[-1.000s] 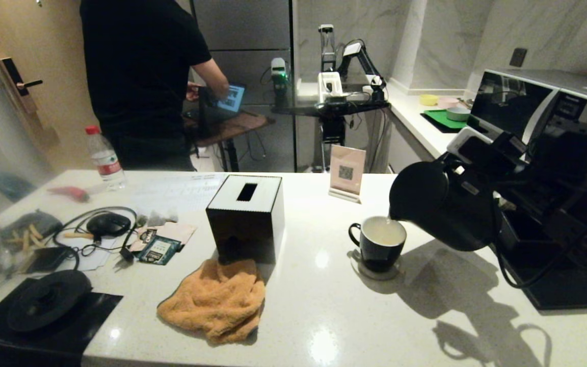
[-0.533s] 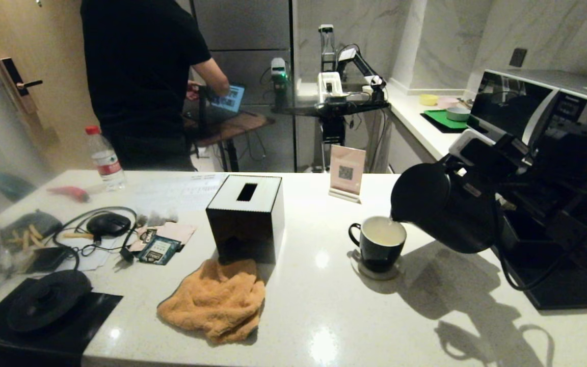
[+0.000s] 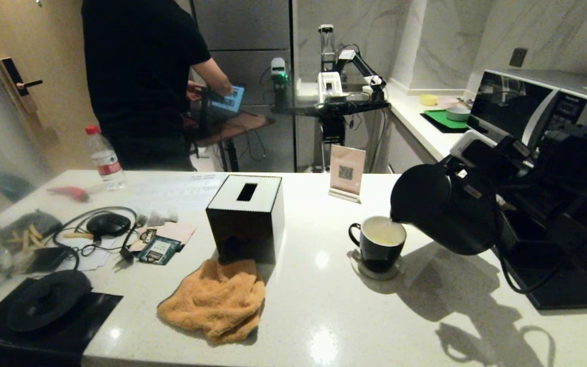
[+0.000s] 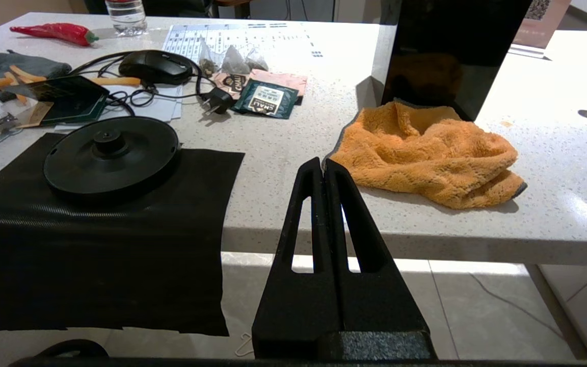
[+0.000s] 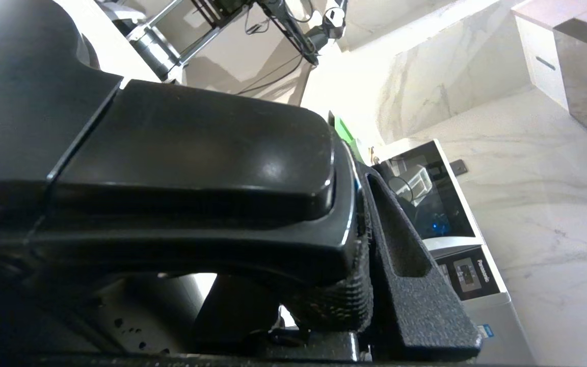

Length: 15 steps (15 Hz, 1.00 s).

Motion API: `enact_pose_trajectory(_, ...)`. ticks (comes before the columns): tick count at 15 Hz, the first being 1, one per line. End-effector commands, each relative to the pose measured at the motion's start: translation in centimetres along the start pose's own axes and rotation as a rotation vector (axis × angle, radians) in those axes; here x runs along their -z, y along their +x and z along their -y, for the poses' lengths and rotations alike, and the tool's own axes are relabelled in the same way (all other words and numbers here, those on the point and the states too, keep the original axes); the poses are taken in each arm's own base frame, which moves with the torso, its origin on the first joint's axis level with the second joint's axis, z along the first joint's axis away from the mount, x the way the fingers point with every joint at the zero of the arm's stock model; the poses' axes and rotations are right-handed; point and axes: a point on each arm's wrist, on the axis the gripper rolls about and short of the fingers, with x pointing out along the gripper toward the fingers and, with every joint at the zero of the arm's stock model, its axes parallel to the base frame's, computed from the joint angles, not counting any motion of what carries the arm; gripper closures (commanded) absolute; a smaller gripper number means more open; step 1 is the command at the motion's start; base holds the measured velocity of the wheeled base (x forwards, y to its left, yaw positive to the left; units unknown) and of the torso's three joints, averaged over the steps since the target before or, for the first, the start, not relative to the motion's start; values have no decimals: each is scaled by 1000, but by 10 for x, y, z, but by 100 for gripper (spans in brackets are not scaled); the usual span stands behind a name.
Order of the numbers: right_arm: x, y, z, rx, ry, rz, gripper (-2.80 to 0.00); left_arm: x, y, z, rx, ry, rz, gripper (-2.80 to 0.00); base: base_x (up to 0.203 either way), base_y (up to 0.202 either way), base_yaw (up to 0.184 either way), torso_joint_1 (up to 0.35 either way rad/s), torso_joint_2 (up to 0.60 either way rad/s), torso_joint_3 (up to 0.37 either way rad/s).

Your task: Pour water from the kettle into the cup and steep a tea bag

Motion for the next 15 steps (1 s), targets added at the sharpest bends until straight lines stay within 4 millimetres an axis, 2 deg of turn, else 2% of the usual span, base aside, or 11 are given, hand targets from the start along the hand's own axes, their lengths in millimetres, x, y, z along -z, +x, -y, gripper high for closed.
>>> enact_pose_trajectory(1, -1, -1, 2, 7, -2, 3, 0, 0, 0, 0, 0, -1, 0, 0, 0, 0, 0, 0, 0, 0)
enact_pose_trajectory(9, 1, -7, 14, 32, 147, -15, 0, 0, 0, 0, 0, -1, 0, 0, 0, 0, 0, 0, 0, 0)
enact_pose_trajectory(15, 12, -25, 14, 30, 311, -77, 0, 0, 0, 0, 0, -1, 0, 0, 0, 0, 0, 0, 0, 0)
